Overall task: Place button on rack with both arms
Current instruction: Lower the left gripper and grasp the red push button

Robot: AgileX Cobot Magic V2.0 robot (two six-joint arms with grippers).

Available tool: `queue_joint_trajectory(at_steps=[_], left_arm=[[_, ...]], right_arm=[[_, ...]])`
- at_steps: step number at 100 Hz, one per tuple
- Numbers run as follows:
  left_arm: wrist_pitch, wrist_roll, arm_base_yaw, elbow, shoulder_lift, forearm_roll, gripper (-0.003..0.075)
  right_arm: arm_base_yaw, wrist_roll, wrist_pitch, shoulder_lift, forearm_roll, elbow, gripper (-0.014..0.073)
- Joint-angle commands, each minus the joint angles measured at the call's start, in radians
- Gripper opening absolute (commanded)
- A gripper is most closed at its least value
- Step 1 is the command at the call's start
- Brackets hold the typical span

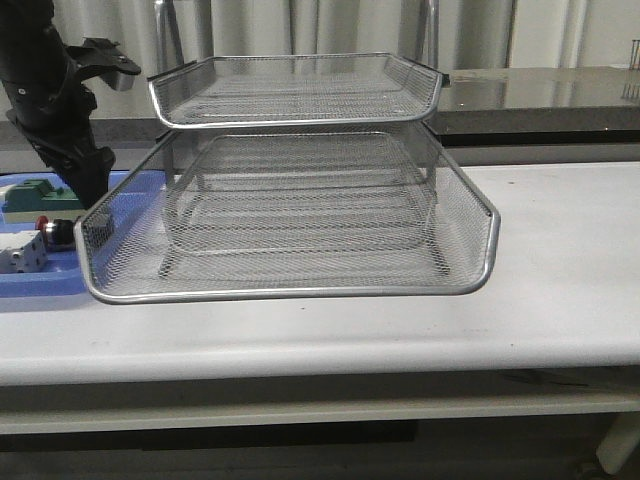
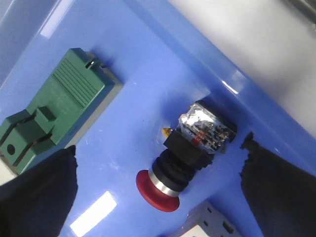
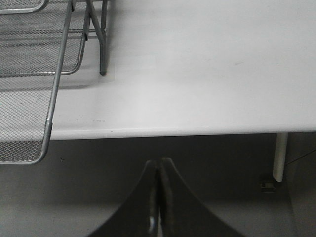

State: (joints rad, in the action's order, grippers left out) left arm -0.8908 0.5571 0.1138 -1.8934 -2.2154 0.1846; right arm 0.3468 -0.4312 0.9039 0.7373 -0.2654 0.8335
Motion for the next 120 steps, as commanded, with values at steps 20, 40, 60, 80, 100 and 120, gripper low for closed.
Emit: queue_joint_trajectory(at_steps=[20, 40, 60, 80, 100, 120], left_arm=[[0.023, 0.001, 0.003, -0.038, 0.032, -0.004, 0.0648], [0.025, 0.005, 0.003, -0.038, -0.004, -0.004, 0.0648], [0.044, 0.024, 0.003, -0.038, -0.029, -0.013, 0.0648], [0.051, 0.027, 0.003, -0.038, -0.055, -0.013, 0.0648], [0.045, 0.027, 0.003, -0.038, -0.089, -0.022, 0.0648], [0.032, 0.027, 0.003, -0.045, -0.089, -0.019, 0.058]], right_arm=[[-0.002, 0.003, -0.048, -0.004, -0.018, 0.023, -0.0067], [-0.002, 0.003, -0.048, -0.004, -0.018, 0.023, -0.0067], [-0.002, 0.003, -0.048, -0.004, -0.018, 0.023, -0.0067], [-0.002, 0.003, -0.048, -0.004, -0.018, 0.023, -0.0067], [-0.002, 0.003, -0.048, -0.004, -0.018, 0.023, -0.0067], [-0.002, 0.003, -0.048, -0.004, -0.018, 0.023, -0.0067]])
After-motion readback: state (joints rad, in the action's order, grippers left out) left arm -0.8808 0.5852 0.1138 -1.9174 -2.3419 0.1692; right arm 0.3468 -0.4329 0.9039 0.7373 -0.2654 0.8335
